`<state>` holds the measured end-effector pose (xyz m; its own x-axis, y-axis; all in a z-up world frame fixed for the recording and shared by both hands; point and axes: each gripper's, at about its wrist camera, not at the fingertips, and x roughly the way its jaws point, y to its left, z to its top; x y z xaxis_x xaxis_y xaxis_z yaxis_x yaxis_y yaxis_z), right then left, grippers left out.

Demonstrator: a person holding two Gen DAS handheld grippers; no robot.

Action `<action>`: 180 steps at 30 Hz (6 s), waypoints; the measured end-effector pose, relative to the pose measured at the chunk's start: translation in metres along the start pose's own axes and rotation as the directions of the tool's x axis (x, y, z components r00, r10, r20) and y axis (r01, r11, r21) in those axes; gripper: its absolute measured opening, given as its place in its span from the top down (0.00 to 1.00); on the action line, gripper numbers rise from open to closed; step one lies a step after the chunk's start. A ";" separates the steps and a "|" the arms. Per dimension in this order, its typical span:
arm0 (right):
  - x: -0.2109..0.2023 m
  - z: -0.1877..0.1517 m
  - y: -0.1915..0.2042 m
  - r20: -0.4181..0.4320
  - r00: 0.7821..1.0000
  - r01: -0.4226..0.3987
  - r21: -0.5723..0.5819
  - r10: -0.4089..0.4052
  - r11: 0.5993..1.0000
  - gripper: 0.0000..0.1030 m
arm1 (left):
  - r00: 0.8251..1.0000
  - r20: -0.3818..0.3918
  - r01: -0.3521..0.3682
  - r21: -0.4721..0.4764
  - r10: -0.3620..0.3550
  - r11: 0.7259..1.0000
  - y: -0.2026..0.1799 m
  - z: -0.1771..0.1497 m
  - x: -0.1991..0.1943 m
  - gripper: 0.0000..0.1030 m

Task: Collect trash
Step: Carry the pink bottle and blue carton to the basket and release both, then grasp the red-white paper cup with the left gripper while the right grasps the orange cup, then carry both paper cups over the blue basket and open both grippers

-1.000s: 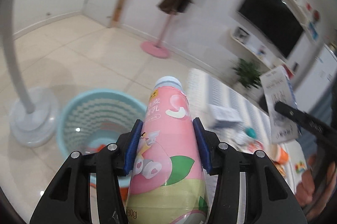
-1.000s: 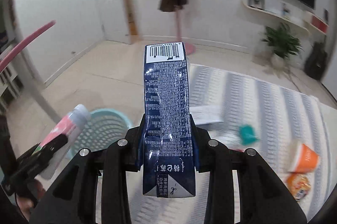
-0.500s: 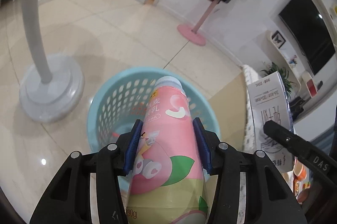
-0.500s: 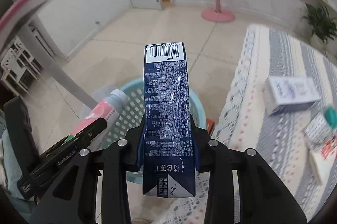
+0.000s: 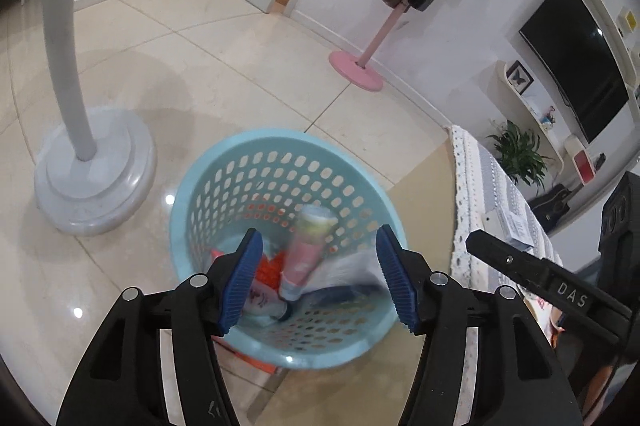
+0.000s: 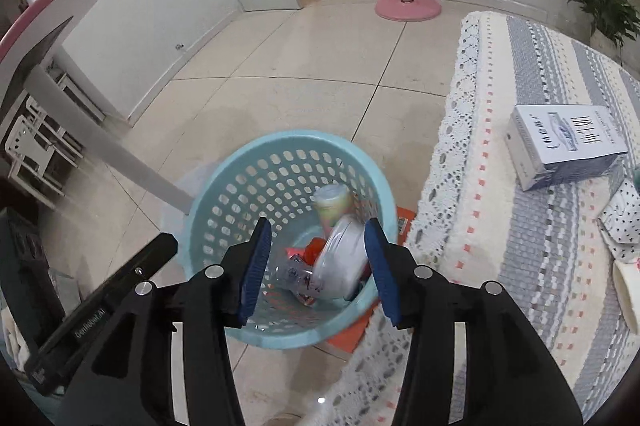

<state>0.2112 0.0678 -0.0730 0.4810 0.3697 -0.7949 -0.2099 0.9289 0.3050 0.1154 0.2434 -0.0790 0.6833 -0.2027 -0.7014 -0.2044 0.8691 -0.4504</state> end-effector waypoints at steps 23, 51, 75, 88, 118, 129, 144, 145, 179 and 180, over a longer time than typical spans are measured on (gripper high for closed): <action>-0.238 -0.034 -0.159 0.323 0.934 0.145 0.037 -0.149 0.989 0.56 | 0.971 0.004 0.226 0.295 -0.238 0.928 -0.237 -0.037 -0.043 0.40; -0.246 -0.152 -0.411 0.187 0.899 0.311 0.366 -0.396 0.877 0.42 | 0.925 -0.339 0.274 0.279 -0.172 0.920 -0.303 -0.140 0.133 0.39; -0.219 -0.128 -0.398 0.095 0.990 0.076 0.266 -0.105 0.961 0.45 | 0.710 -0.614 0.593 0.257 -0.345 0.763 -0.327 -0.153 0.140 0.43; -0.193 -0.106 -0.403 0.078 0.992 0.070 0.328 -0.101 0.942 0.40 | 0.822 -0.509 0.456 0.324 -0.253 0.829 -0.301 -0.130 0.130 0.38; -0.173 -0.116 -0.372 0.102 0.974 0.165 0.280 -0.201 0.946 0.49 | 0.868 -0.367 0.463 0.357 -0.334 0.811 -0.360 -0.155 0.135 0.74; -0.238 -0.087 -0.315 0.276 0.936 0.172 0.186 -0.220 0.967 0.50 | 0.885 -0.167 0.465 0.348 -0.434 0.814 -0.321 -0.102 0.055 0.77; -0.196 0.002 -0.093 0.331 0.943 0.024 -0.171 0.035 0.985 0.50 | 0.956 0.192 0.203 0.121 -0.223 0.972 -0.117 0.011 -0.042 0.77; -0.185 0.007 -0.074 0.316 0.947 0.010 -0.196 0.053 0.980 0.50 | 0.958 0.203 0.187 0.095 -0.203 0.978 -0.102 0.015 -0.047 0.77; -0.008 0.003 0.001 0.033 0.997 -0.071 -0.114 0.076 0.991 0.43 | 0.989 0.141 -0.034 -0.105 0.049 0.994 -0.018 0.032 -0.034 0.53; -0.013 0.004 -0.002 0.039 0.996 -0.073 -0.113 0.078 0.991 0.43 | 0.989 0.145 -0.024 -0.102 0.039 0.994 -0.021 0.032 -0.034 0.53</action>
<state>0.2085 0.0615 -0.0618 0.4961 0.4411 -0.7479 -0.3391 0.8914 0.3008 0.1189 0.2464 -0.0274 0.7693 -0.1009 -0.6308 -0.2914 0.8233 -0.4870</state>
